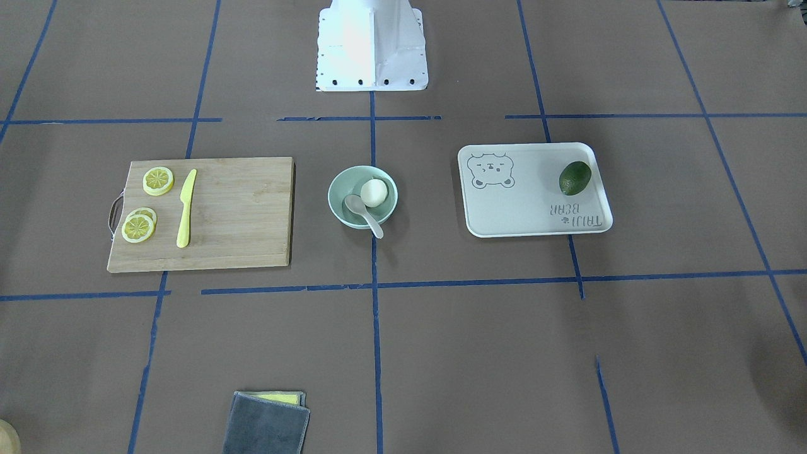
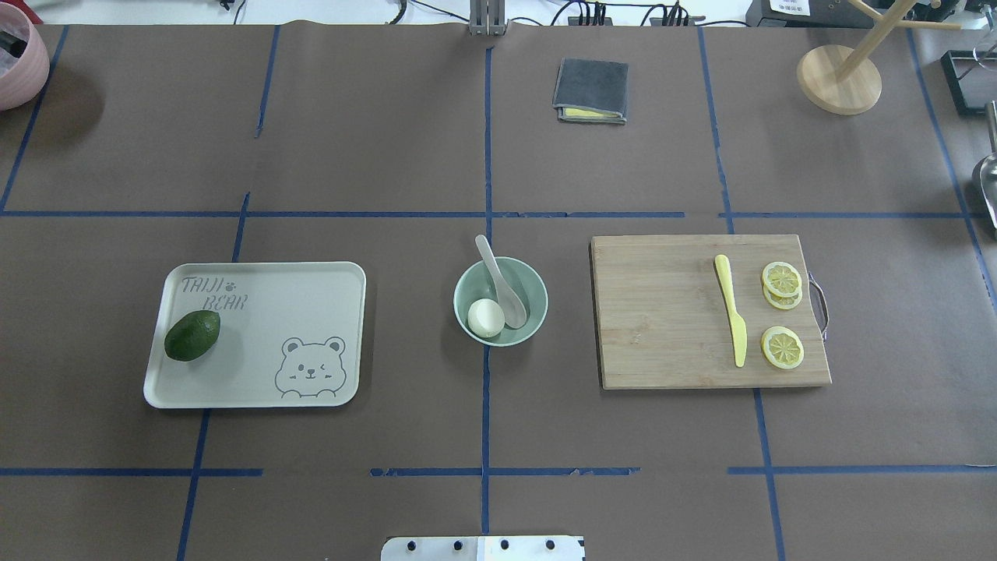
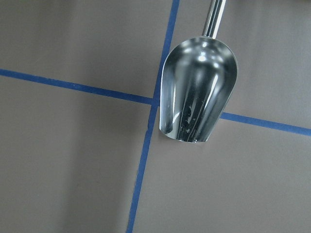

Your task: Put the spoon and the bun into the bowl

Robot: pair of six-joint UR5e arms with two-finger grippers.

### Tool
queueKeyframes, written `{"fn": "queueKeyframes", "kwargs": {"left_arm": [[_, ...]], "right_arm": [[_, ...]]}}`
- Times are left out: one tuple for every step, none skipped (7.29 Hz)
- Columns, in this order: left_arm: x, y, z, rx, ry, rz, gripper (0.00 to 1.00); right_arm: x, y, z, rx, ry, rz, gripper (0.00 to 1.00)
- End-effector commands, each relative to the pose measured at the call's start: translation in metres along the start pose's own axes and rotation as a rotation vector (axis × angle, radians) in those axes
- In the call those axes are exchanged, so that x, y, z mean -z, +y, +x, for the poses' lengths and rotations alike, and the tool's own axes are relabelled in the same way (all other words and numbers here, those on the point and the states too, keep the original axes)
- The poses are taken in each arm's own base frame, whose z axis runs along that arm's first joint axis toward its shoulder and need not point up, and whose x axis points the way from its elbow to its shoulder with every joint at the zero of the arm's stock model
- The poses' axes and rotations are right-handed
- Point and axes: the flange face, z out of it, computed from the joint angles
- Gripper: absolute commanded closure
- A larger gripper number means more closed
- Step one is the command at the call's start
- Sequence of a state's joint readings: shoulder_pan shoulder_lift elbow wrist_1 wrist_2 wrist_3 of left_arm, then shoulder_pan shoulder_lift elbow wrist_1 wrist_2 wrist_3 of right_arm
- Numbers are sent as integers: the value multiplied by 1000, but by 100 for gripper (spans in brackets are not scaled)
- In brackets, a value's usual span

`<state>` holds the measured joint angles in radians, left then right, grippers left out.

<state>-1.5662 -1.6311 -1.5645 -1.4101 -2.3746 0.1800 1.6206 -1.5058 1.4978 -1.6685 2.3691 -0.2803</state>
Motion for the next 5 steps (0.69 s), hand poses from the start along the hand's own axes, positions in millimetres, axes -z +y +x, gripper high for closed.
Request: {"fn": "queueKeyframes", "kwargs": {"left_arm": [[-1,1,-1,2,0,-3,0],[-1,1,-1,1,-1,-2,0],[-1,2,-1,1,-1,-2,0],[-1,2,-1,1,-1,-2,0],[-1,2,-1,1,-1,-2,0]], "right_arm": [[-13,18,9,-92,-14,-16,0],[-12,16,7,-151,-18,-8,0],[-14,17,9,-128,-10,22,0],[-14,17,9,-145,-8,39,0],[-12,16,8,-157,-7,45,0]]}}
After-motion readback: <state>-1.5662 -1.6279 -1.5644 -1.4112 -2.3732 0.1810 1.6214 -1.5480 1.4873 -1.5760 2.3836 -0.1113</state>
